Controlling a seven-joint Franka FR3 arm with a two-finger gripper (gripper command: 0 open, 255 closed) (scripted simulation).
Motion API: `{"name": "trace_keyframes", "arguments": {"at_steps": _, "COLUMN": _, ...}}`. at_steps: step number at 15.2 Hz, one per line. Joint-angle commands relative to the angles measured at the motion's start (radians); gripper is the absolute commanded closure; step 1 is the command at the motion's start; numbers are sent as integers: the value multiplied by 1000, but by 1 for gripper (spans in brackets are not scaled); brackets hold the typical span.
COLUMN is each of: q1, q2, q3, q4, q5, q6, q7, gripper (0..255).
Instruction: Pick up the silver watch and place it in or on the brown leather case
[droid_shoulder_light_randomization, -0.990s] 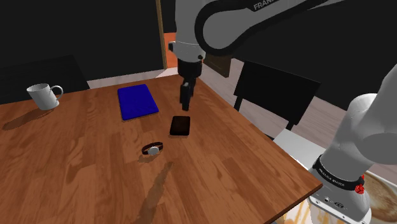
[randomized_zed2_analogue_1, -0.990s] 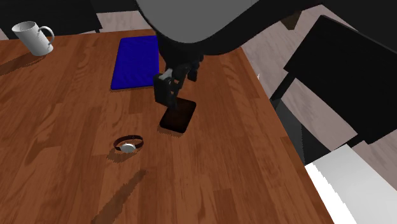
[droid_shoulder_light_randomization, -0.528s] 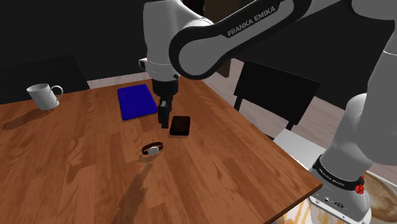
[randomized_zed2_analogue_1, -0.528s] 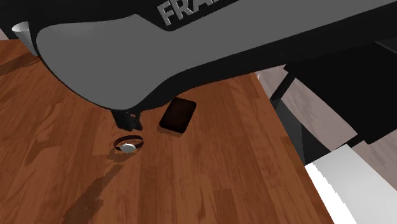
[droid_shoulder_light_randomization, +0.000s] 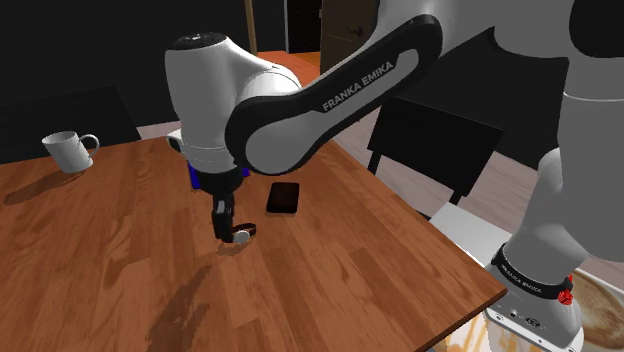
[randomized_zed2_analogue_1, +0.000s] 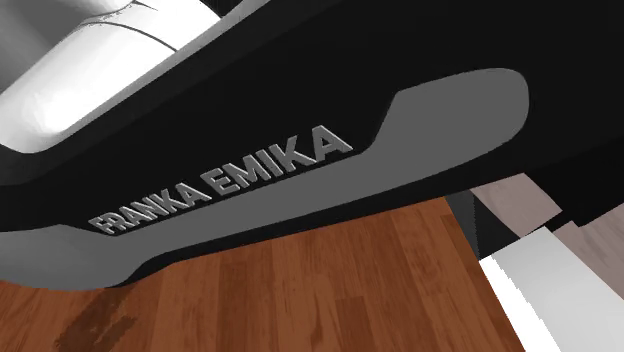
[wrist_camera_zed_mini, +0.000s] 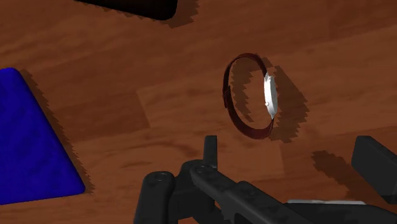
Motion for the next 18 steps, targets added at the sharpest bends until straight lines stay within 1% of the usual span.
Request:
{"name": "trace_keyframes", "arguments": {"at_steps": 1, "q1": 14, "q2": 32, "q3": -1, "q4": 22, "q5": -19, "q6": 7, "q7": 2, "gripper": 0}}
{"name": "trace_keyframes", "arguments": {"at_steps": 8, "q1": 21, "q2": 82, "q3": -16, "q4": 4, "q5": -47, "q6": 71, "q7": 19, "gripper": 0}}
{"name": "trace_keyframes", "arguments": {"at_steps": 15, "q1": 21, "q2": 82, "q3": -16, "q4": 4, "q5": -47, "q6": 71, "q7": 19, "gripper": 0}}
{"name": "trace_keyframes", "arguments": {"at_steps": 16, "q1": 21, "q2": 82, "q3": -16, "q4": 4, "q5": -47, "q6": 71, "q7": 19, "gripper": 255}}
{"name": "trace_keyframes", "arguments": {"at_steps": 18, "q1": 21, "q2": 82, "q3": -16, "q4": 4, "q5": -47, "q6": 71, "q7": 19, "gripper": 255}}
